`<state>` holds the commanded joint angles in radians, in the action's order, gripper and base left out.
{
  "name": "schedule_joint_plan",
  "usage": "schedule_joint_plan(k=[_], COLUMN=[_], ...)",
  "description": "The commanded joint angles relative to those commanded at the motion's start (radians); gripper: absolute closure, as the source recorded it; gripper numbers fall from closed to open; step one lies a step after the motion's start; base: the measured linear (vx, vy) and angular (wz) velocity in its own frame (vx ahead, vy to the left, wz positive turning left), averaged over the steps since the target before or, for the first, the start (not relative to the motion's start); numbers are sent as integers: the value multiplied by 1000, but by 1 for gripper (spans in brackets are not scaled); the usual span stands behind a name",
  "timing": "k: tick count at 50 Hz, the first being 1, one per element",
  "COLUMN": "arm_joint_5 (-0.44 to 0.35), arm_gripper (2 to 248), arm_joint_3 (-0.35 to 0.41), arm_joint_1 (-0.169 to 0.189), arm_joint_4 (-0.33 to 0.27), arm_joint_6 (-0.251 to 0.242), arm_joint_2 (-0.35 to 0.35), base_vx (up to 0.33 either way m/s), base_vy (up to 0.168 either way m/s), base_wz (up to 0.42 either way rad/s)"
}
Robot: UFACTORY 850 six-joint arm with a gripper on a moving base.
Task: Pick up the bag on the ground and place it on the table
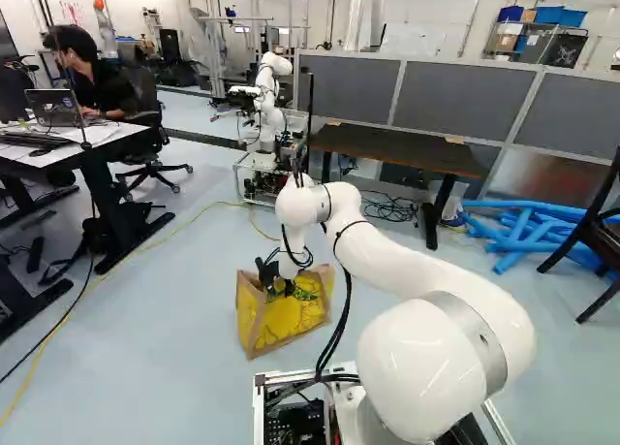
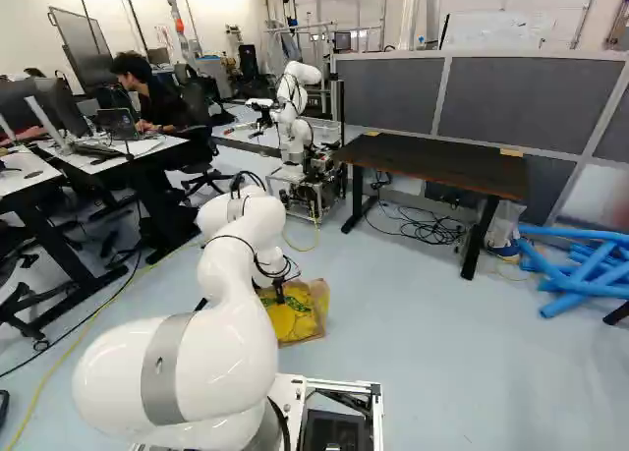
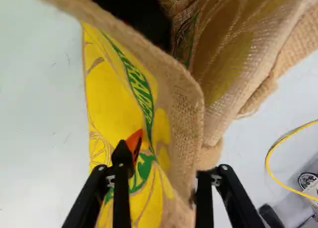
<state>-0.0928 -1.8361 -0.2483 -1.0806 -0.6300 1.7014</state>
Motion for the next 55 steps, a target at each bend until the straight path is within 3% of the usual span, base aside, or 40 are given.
schedule_joint_plan(k=[5,6,10,11,15,16,44,55], arm_joint_5=[0,0,0,0,0,0,0,0], arm_gripper=[131,169,169,206,206,228,228,228], arm_joint_3=[-1,-2,-2,-2,-2,-2,-1,37], arm_joint_1=[0,0,0,0,0,0,0,-1], arm_joint_4=[0,0,0,0,0,0,0,0], arm_joint_6=[0,0,0,0,0,0,0,0], arm_joint_2=[1,2,2,2,2,2,1,-33], base_vx=[0,0,0,0,0,0,0,0], base_vy=[0,0,0,0,0,0,0,0], base_wz=[0,0,0,0,0,0,0,0])
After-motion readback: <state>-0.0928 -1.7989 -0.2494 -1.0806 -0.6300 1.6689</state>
